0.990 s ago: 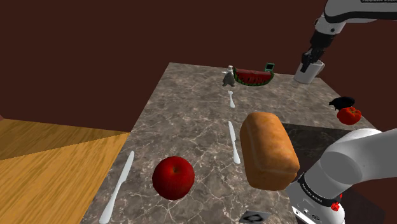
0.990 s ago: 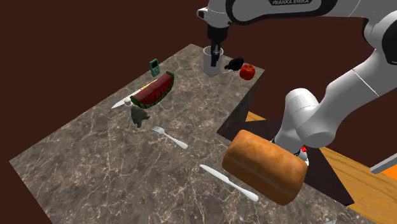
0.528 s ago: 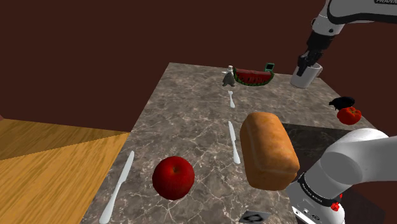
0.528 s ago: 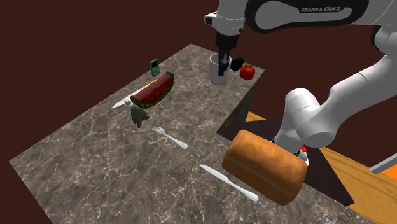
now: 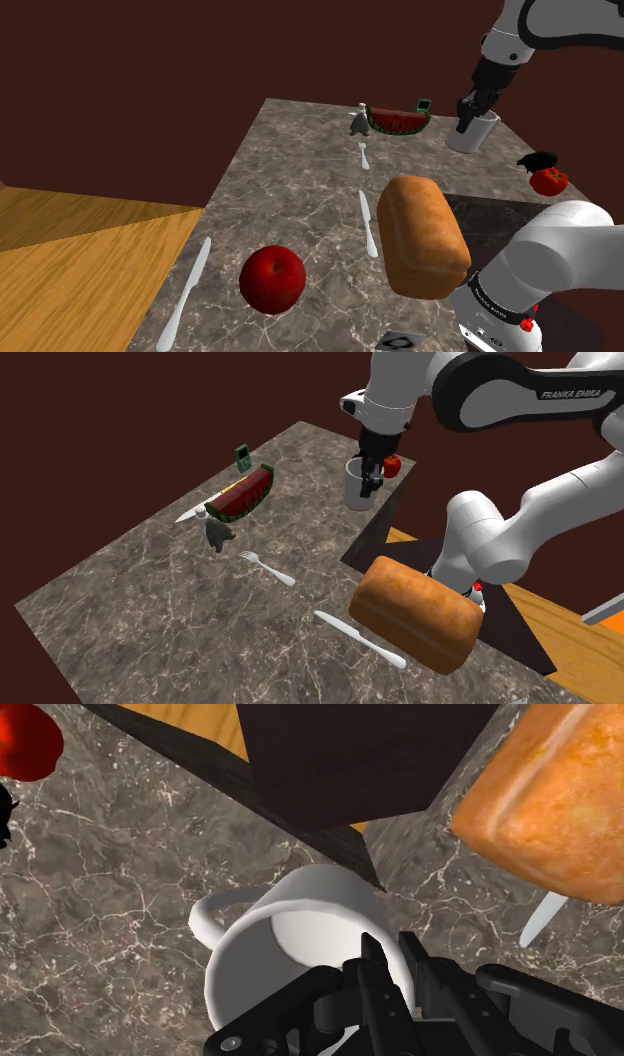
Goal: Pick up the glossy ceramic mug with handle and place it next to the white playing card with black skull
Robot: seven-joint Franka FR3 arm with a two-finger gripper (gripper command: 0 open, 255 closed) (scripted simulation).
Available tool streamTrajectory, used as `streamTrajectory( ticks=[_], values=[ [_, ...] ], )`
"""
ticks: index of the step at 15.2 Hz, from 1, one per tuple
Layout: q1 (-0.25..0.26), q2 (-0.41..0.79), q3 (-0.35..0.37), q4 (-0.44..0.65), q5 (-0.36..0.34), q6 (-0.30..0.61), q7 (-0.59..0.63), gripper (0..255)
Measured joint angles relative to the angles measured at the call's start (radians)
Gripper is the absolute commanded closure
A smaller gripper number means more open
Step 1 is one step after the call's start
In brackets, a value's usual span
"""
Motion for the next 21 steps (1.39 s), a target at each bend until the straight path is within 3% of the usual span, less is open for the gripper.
streamTrajectory(
  ticks=[8, 21],
  values=[
    [0.067, -0.101, 0.196, -0.04, 0.148, -0.071, 0.187, 255],
    [0.153, -0.084, 0.515, 0.037, 0.399, -0.104, 0.492, 255]
  ],
)
